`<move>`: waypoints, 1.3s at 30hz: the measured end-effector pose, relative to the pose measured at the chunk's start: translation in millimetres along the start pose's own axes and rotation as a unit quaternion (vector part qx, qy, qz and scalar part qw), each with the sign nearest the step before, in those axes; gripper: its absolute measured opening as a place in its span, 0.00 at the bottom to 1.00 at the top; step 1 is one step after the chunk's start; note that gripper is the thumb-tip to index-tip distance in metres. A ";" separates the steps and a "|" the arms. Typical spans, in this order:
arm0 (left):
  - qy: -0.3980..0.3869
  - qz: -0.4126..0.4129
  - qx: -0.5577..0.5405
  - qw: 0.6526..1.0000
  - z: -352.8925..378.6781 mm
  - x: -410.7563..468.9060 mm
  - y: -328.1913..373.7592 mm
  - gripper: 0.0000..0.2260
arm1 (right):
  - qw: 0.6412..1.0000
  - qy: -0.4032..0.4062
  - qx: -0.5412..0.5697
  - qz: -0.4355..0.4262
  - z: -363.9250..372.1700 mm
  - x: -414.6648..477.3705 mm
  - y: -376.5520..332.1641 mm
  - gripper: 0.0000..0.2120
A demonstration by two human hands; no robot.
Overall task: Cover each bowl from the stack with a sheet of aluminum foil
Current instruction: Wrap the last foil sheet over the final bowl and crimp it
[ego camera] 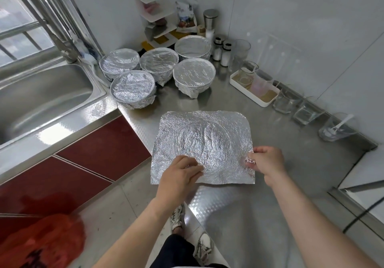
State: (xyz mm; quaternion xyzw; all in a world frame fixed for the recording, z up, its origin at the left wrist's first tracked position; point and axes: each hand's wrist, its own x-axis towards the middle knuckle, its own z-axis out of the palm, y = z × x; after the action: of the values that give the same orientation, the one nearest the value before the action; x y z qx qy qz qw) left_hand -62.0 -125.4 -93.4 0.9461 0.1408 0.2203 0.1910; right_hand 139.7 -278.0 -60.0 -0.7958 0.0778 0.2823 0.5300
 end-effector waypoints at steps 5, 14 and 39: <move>0.012 0.007 0.001 1.000 3.7 -0.7 -3.4 0.14 | 0.999 -0.001 0.023 0.022 2.8 2.4 2.2 0.07; -0.007 0.033 0.012 0.999 7.0 3.0 -5.1 0.13 | 0.998 0.058 0.004 -0.033 9.2 6.3 6.6 0.15; -0.031 0.079 0.041 0.996 -16.3 8.9 -19.8 0.21 | 0.635 -0.116 -0.431 -0.631 52.7 -37.4 25.3 0.06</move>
State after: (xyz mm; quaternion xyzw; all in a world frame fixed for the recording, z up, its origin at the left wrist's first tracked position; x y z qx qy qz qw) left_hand -65.6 -99.9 -85.0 0.9676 0.0683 0.1998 0.1382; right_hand 78.8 -248.5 -75.0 -0.7500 -0.6358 -0.0289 0.1803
